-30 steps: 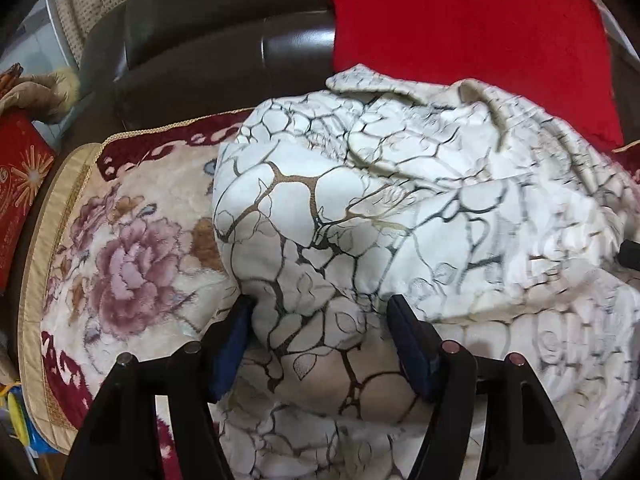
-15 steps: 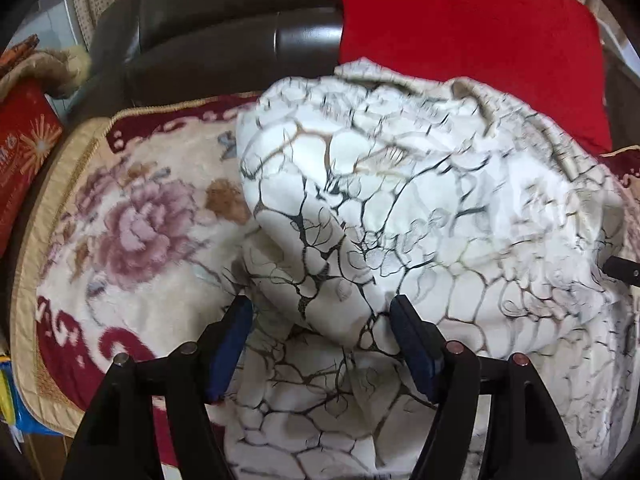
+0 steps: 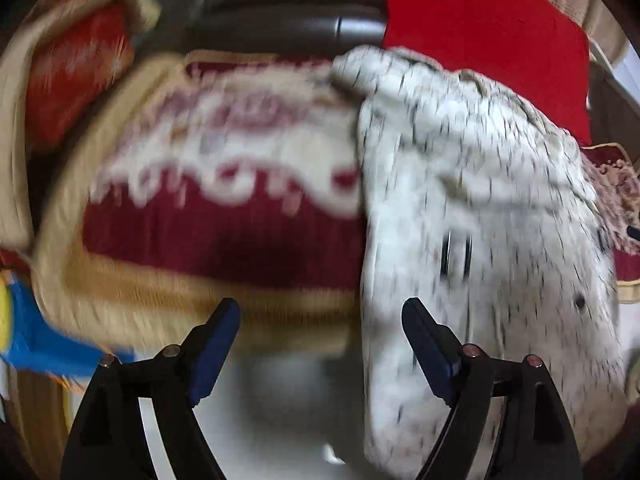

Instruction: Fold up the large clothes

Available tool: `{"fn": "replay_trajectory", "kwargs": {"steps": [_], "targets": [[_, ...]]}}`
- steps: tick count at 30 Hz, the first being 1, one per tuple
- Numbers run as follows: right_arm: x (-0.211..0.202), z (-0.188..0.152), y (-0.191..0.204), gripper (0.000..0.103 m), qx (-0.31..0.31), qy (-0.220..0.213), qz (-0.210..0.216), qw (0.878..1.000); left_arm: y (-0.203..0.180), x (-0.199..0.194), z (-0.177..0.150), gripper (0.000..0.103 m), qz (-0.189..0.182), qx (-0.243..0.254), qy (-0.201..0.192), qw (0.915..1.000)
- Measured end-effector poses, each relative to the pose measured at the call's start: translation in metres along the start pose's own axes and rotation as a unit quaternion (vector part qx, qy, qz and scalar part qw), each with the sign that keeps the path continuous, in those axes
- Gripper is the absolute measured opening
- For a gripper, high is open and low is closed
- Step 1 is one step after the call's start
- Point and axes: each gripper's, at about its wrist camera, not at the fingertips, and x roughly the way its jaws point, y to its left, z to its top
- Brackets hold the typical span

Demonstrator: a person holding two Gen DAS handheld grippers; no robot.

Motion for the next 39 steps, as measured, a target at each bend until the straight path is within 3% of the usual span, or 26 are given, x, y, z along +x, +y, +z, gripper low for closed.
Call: {"fn": "replay_trajectory", "kwargs": {"steps": [5, 9, 12, 16, 22, 28, 30, 32, 34, 35, 36, 39], "targets": [[-0.011, -0.033, -0.033, 0.079, 0.033, 0.016, -0.004, 0.999, 0.021, 0.024, -0.062, 0.084, -0.072, -0.061, 0.05, 0.9943], [-0.014, -0.058, -0.059, 0.079, 0.064, 0.036, -0.005, 0.997, 0.028, 0.038, -0.079, 0.084, -0.113, -0.091, 0.03, 0.989], [-0.017, -0.075, -0.072, 0.081, 0.074, 0.045, -0.006, 0.996, 0.03, 0.054, -0.077, 0.084, -0.171, -0.114, 0.018, 0.9785], [-0.018, -0.094, -0.095, 0.083, 0.099, 0.048, -0.014, 0.994, 0.017, 0.084, -0.072, 0.084, -0.259, -0.117, 0.052, 0.9574], [-0.014, -0.121, -0.141, 0.085, 0.175, 0.051, 0.012, 0.983, -0.006, 0.106, -0.089, 0.084, -0.343, -0.111, 0.101, 0.9274], [0.002, -0.14, -0.163, 0.087, 0.219, 0.059, 0.055, 0.972, -0.01, 0.099, -0.103, 0.083, -0.392, -0.119, 0.084, 0.9082], [0.01, -0.142, -0.161, 0.087, 0.214, 0.072, 0.071, 0.972, -0.01, 0.095, -0.105, 0.074, -0.412, -0.125, 0.073, 0.8996], [0.016, -0.144, -0.157, 0.087, 0.207, 0.081, 0.084, 0.971, -0.014, 0.092, -0.108, 0.071, -0.416, -0.118, 0.067, 0.899], [0.023, -0.144, -0.151, 0.087, 0.193, 0.096, 0.099, 0.971, -0.016, 0.091, -0.107, 0.074, -0.406, -0.116, 0.067, 0.9043], [0.028, -0.145, -0.146, 0.087, 0.182, 0.111, 0.107, 0.971, -0.016, 0.095, -0.106, 0.081, -0.398, -0.122, 0.072, 0.9065], [0.032, -0.145, -0.143, 0.087, 0.176, 0.122, 0.11, 0.971, -0.016, 0.1, -0.106, 0.086, -0.396, -0.133, 0.078, 0.905], [0.036, -0.146, -0.133, 0.087, 0.149, 0.143, 0.118, 0.971, -0.02, 0.11, -0.11, 0.086, -0.412, -0.146, 0.092, 0.8949]]}}
